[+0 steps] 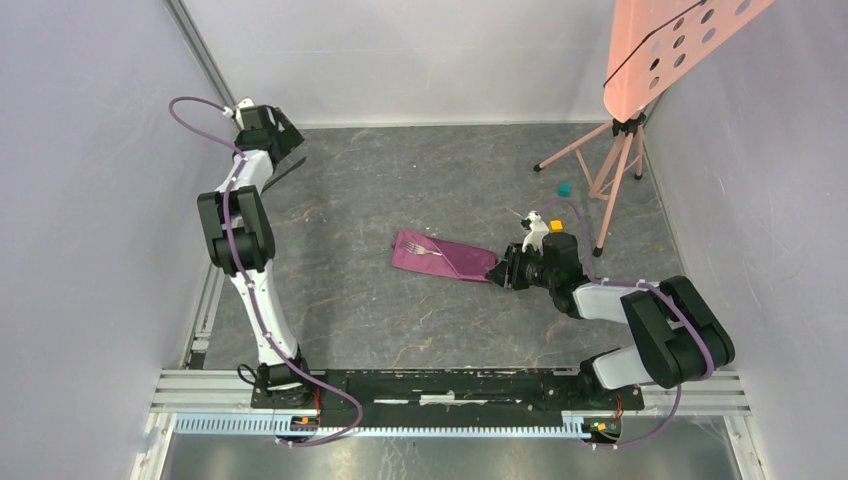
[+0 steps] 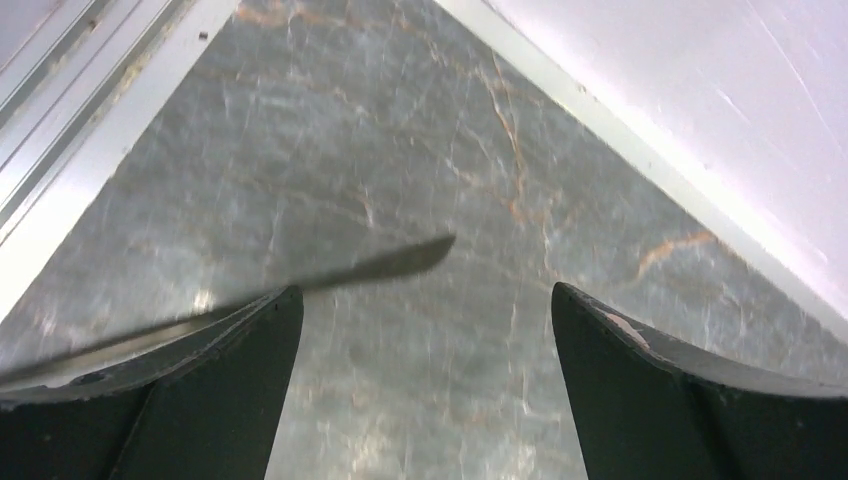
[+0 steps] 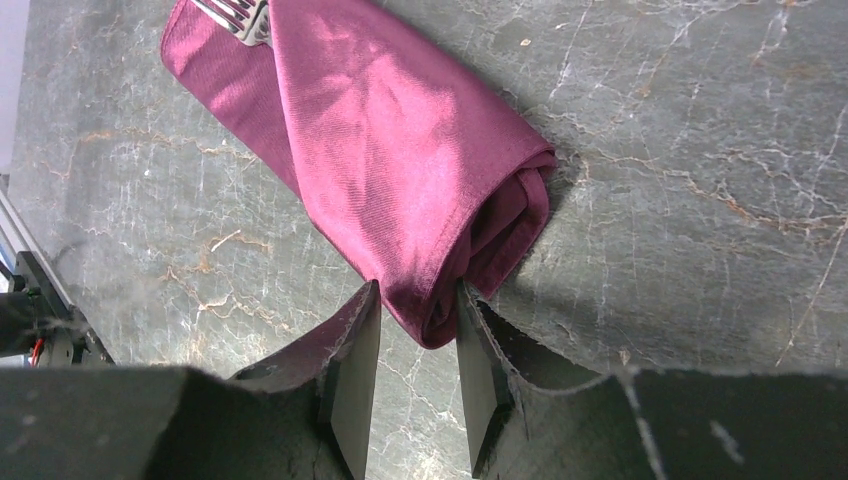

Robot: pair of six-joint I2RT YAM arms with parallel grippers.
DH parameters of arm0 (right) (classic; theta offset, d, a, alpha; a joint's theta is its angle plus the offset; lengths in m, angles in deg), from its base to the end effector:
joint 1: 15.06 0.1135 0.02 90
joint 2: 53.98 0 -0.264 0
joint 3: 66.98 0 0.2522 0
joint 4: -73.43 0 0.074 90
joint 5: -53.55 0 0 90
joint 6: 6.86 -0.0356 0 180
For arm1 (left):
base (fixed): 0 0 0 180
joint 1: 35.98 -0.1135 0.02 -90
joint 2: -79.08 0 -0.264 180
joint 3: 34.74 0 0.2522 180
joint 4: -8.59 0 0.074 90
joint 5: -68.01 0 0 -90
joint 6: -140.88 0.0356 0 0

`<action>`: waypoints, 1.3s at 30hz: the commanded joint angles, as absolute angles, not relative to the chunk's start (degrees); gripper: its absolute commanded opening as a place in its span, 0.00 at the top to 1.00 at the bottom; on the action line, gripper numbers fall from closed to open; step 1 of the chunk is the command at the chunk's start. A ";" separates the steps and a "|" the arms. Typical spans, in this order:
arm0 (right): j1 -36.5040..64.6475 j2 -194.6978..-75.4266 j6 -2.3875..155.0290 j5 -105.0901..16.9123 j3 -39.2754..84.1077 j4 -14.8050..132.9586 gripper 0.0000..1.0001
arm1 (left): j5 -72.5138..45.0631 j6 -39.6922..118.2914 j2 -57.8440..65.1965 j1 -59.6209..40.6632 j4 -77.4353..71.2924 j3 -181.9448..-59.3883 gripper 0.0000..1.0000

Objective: Fold the napkin into a case and place the utensils inside
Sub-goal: Pick up the knife from the corner of the board.

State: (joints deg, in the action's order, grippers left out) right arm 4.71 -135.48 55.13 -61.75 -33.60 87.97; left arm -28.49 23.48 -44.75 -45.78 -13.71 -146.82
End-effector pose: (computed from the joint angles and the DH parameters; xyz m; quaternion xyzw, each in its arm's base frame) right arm 0.2186 0.0948 0.1281 -0.0415 0.8650 0.3632 0.3436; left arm 0.4965 0.0898 0.2202 -0.3064 0.8272 -0.0222 0.4705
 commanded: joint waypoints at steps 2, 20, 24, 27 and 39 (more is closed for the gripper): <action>4.88 -134.30 55.87 -63.06 -34.10 91.00 0.61 | -22.32 19.87 -54.18 -49.77 -16.22 -159.68 0.00; 4.88 -132.37 55.08 -64.13 -35.06 92.36 0.61 | -16.63 23.10 -51.49 -49.82 -32.76 -151.22 0.17; 4.86 -131.48 54.85 -64.48 -35.46 92.78 0.61 | -23.22 27.54 -48.86 -47.03 -38.29 -148.52 0.21; 4.90 -130.87 54.71 -64.41 -35.95 93.16 0.61 | -28.37 29.99 -48.45 -44.04 -44.50 -148.70 0.23; 4.91 -129.73 54.65 -64.80 -36.24 93.46 0.62 | -25.25 26.76 -27.17 -39.28 -39.56 -127.46 0.19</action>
